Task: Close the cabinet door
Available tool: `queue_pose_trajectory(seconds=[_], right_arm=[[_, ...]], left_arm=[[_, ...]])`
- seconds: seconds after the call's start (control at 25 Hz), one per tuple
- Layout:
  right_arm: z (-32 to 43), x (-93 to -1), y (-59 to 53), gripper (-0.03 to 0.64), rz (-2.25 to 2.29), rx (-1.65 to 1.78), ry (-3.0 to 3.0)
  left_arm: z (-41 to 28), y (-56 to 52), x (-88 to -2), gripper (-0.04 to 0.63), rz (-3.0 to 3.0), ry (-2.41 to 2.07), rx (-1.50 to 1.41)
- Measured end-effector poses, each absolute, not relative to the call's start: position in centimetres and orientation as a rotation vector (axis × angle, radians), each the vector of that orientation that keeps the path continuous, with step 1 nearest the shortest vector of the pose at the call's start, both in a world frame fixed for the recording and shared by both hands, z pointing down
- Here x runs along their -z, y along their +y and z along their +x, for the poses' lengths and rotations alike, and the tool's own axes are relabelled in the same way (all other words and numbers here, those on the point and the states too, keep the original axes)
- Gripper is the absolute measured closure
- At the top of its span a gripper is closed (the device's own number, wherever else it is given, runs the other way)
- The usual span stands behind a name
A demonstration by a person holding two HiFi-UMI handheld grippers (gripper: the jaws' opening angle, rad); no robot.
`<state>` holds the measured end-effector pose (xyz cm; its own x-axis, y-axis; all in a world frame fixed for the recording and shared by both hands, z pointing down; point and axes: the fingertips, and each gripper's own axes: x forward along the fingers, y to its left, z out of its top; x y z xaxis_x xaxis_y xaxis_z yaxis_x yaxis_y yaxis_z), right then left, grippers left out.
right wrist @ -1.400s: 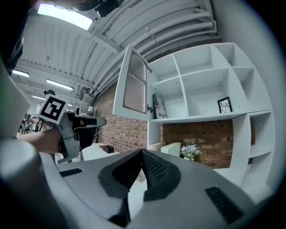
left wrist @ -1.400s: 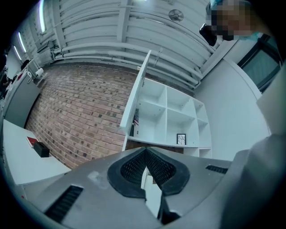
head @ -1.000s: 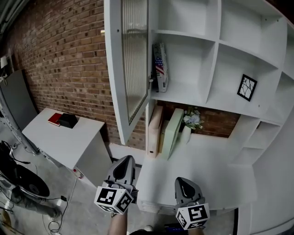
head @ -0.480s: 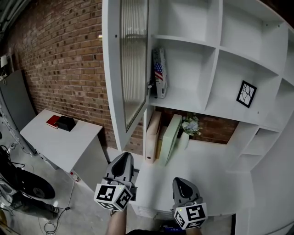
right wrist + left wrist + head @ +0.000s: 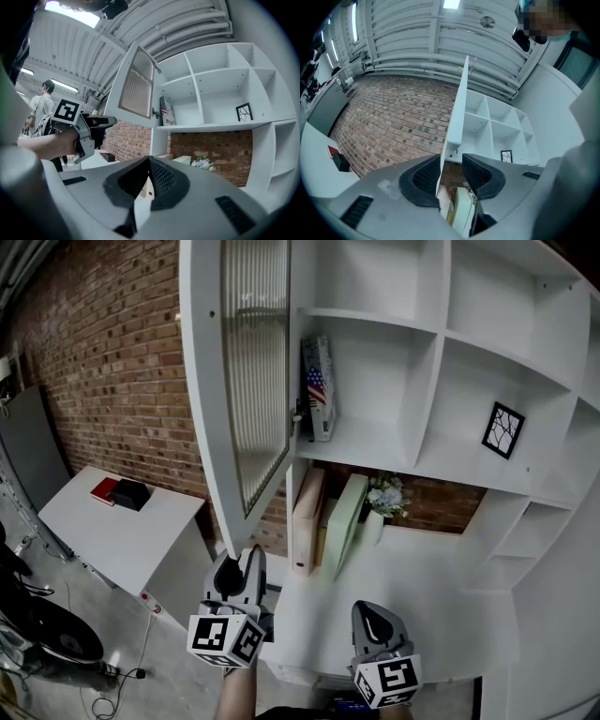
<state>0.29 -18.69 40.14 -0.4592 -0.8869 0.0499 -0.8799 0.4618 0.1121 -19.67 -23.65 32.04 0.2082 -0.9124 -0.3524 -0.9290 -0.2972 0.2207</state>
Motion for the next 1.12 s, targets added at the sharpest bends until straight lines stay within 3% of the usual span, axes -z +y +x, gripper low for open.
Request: queue_pose_trajectory(seconds=[0.56, 1.12], right_arm=[[1.9, -40.5, -19.5, 0.615, 1.596, 0.064, -2.603], [2.2, -40.9, -19.0, 0.615, 1.575, 0.054, -2.632]], left_arm=[[-19.8, -23.7, -30.1, 0.531, -2.274, 1.864, -0.696], [-17.9, -23.3, -30.5, 0.535, -2.246, 1.864, -0.572]])
